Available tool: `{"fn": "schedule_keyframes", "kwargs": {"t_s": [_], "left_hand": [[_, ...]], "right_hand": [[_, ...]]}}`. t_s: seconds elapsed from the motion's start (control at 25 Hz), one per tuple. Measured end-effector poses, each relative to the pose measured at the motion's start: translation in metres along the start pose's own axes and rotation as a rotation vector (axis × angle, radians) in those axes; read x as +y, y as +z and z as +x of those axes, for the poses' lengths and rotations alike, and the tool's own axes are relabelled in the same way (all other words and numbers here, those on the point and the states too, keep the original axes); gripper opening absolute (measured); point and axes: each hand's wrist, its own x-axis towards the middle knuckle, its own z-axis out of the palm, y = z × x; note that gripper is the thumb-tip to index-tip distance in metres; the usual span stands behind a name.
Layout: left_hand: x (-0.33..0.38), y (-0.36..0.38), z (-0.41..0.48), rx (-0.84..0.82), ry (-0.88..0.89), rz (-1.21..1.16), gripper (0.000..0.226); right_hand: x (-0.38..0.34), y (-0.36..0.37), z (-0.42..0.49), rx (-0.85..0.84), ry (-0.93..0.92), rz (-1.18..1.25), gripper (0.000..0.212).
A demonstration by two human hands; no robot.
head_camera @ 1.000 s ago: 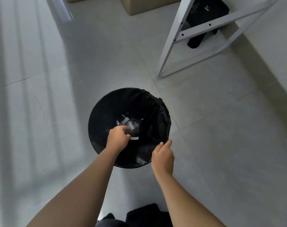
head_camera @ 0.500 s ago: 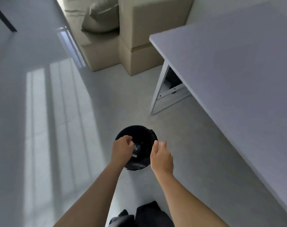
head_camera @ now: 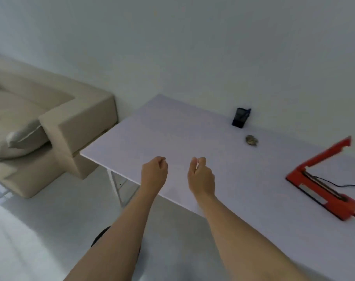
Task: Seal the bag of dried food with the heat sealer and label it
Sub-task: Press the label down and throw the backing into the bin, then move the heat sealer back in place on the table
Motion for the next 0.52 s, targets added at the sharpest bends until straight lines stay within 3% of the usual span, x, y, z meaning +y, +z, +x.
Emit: {"fn": "schedule_keyframes", "kwargs": {"t_s": [0.16, 0.52], "left_hand": [[0.087, 0.076, -0.007, -0.186, 0.211, -0.024, 0.033], [0.223, 0.284, -0.027, -0.498, 0.399, 0.004, 0.034]], "right_hand": [[0.072, -0.09, 0.031, 0.204, 0.154, -0.031, 0.045], [0.278, -0.239, 0.077, 0.468, 0.477, -0.204, 0.047]]}}
